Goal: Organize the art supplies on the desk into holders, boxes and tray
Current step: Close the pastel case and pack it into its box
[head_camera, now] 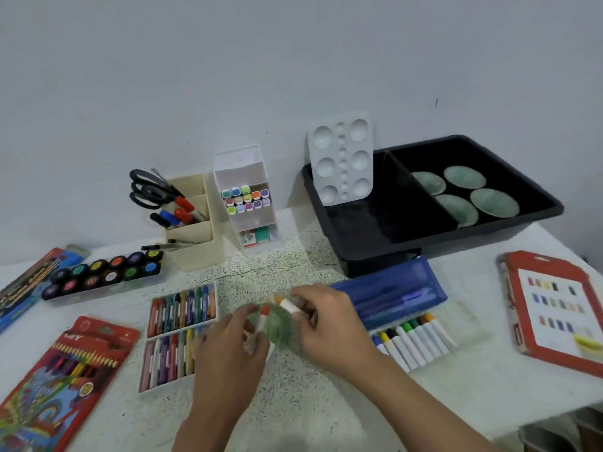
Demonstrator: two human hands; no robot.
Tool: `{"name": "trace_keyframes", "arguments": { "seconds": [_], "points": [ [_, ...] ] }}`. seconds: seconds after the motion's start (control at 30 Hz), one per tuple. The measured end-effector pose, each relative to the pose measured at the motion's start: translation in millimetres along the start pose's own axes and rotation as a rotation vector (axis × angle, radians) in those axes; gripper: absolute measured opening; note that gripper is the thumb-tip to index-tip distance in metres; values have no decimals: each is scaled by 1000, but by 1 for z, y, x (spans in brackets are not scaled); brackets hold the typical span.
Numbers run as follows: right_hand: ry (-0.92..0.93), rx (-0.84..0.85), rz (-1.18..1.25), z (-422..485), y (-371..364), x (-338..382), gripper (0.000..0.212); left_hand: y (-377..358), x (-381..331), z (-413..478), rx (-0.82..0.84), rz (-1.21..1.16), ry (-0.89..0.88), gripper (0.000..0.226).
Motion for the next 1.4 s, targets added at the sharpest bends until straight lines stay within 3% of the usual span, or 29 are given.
{"name": "trace_keyframes", "arguments": {
  "seconds": [0.17,0.3,0.53,0.7,0.87,1.1,1.23,1.4],
  "points": [
    [6,-60,101,-22,56,-48,33,-19,-52,-9,-23,-231,-67,22],
    [-78,-87,133,-40,89,-102,26,-59,-92,-23,30,-404,-37,18],
    [-119,-171,107,-68,150,-158,28,-135,-155,-37,208,-623,26,46],
    [-210,-131,38,-77,160,-193,31,-172,-187,-46,279,-596,-57,52],
    [-225,-3,-10,-79,150,-202,34,-174,-190,-51,196,-470,-104,45],
    [-217,64,177,-76,130,-184,38,-147,-171,-50,86,-263,-142,47],
    [-210,35,252,-78,122,-177,33,-137,-160,-48,78,-387,-89,45],
    [-100,18,130,-85,124,-176,29,-141,-165,-47,73,-399,-67,47]
  ]
}}
Point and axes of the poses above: each hand's wrist, its own z-axis towards the middle knuckle, its own y-axis out of the back of the hand, x = y × z, the point moved 6 cm from there along z, towards the middle knuckle, and after that the axes turned 8 degrees about -z, right-handed, at the moved point
